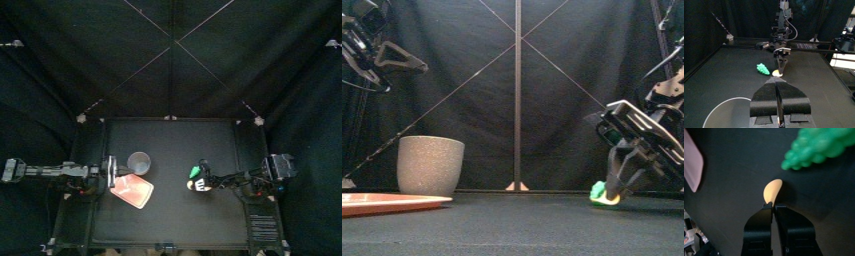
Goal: Pick the chip then place it in the grey bowl
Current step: Place chip in the grey bowl
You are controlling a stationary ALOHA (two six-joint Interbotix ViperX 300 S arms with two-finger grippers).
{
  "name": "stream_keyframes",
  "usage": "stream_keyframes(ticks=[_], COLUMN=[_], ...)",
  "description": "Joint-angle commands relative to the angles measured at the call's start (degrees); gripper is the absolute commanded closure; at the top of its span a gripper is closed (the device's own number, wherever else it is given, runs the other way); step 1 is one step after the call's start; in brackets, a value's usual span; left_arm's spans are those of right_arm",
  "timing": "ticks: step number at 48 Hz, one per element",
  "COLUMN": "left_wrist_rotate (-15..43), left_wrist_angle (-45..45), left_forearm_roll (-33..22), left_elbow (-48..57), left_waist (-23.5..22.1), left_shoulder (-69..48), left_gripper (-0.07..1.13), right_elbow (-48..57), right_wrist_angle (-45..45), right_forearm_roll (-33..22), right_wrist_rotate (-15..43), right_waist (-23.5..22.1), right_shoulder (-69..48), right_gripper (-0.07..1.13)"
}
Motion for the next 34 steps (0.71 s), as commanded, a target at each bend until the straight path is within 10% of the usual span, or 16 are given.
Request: stream_keyframes(ticks=[1, 20, 34], left_wrist_rotate=[-0.09, 0.18, 0.09], left_wrist_angle=[-0.35, -0.35, -0.35], left_forearm_roll=[-0.18, 0.00, -0.09], left_elbow=[-0.79, -1.05, -1.23], left_waist=[-0.18, -0.26, -0.26], left_shoulder=[0.35, 0.26, 0.00], left_gripper=[1.07, 1.07, 1.07], right_elbow=[-5.19, -31.90, -47.11], right_wrist_angle=[-0.44, -1.14, -1.32], right_forearm_roll=[-4.22, -35.07, -40.96], right_wrist_rotate=[-0.18, 0.35, 0.44], right_waist=[0.00, -13.36, -17.49], right_shoulder=[-2.02, 6.15, 21.01], right_gripper=[0.70, 0.70, 0.68])
